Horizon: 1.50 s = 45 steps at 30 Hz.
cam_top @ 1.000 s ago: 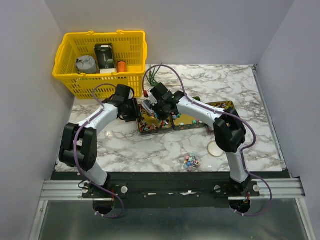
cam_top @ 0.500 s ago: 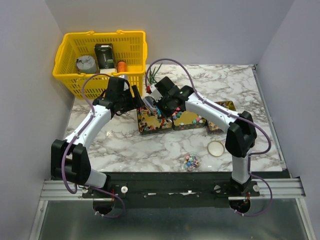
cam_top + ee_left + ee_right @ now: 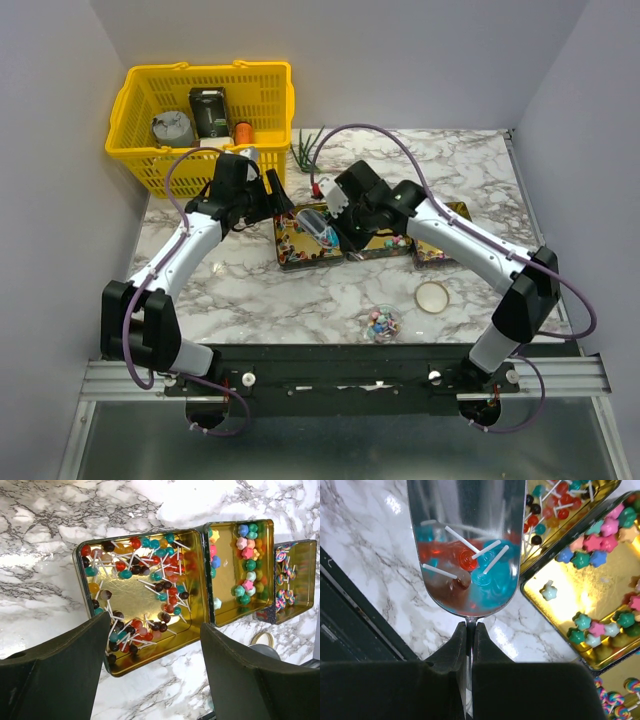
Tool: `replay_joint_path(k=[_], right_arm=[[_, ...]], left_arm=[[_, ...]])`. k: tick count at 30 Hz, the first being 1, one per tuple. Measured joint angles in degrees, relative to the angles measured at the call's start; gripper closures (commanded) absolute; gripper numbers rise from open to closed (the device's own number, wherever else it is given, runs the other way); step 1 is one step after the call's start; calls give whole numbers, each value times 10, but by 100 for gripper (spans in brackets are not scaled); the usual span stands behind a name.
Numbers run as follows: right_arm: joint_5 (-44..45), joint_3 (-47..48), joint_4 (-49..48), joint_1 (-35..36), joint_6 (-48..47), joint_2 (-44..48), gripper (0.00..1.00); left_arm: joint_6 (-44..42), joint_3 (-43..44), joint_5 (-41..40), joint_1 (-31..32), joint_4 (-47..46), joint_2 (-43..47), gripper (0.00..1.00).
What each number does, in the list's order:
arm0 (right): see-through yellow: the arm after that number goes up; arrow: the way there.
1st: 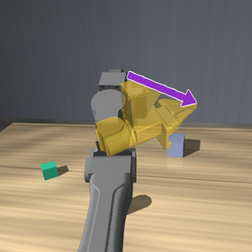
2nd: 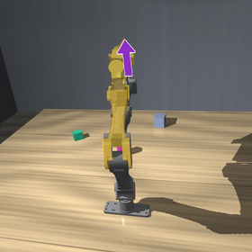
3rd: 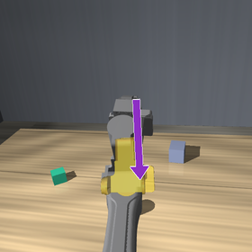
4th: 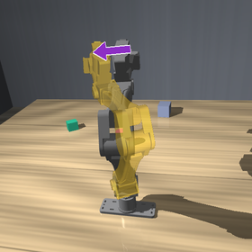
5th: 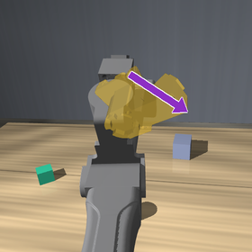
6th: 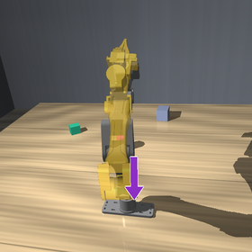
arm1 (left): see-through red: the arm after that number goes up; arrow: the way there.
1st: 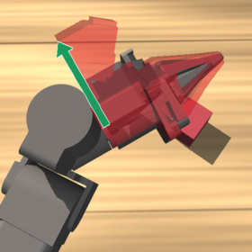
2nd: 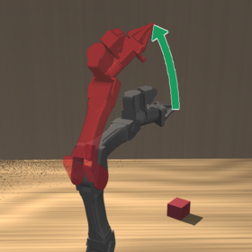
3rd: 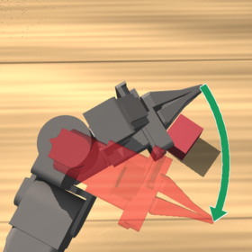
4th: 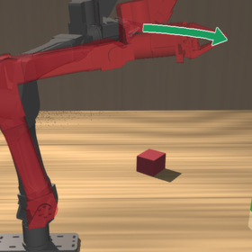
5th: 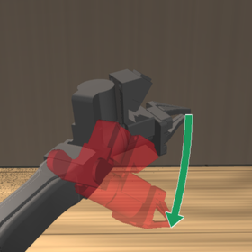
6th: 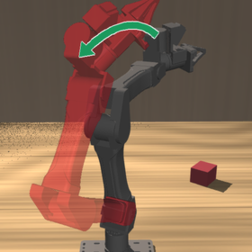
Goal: Pack the candies
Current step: Scoop the fake candies from the storage box, then place the fake candies in the packing bottle.
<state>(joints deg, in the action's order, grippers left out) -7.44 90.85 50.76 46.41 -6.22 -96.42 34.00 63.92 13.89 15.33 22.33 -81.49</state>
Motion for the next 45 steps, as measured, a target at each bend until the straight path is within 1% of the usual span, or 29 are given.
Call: replay_joint_path(k=[6,11,17,21,25,34,40,45], right_arm=[[-3,-56,31,0,14,29,99],[0,-85,101,0,39,82,99],[0,-122,172,0,96,164,99],[-14,-178,199,0,148,204,99],[-43,-231,218,0,198,238,99],[-96,-273,250,0,267,314,99],[-127,-302,257,0,303,319,99],[-171,-334,256,0,336,320,99]], left_arm=[[0,-13,3,0,-2,4,16],[0,-35,10,0,-8,7,16],[0,-52,17,0,-16,7,16],[0,-60,19,0,-26,7,16],[0,-71,19,0,-33,7,16],[0,-83,19,0,-43,-5,17],[0,-86,19,0,-46,-6,17],[-1,-89,19,0,-47,-6,17]])
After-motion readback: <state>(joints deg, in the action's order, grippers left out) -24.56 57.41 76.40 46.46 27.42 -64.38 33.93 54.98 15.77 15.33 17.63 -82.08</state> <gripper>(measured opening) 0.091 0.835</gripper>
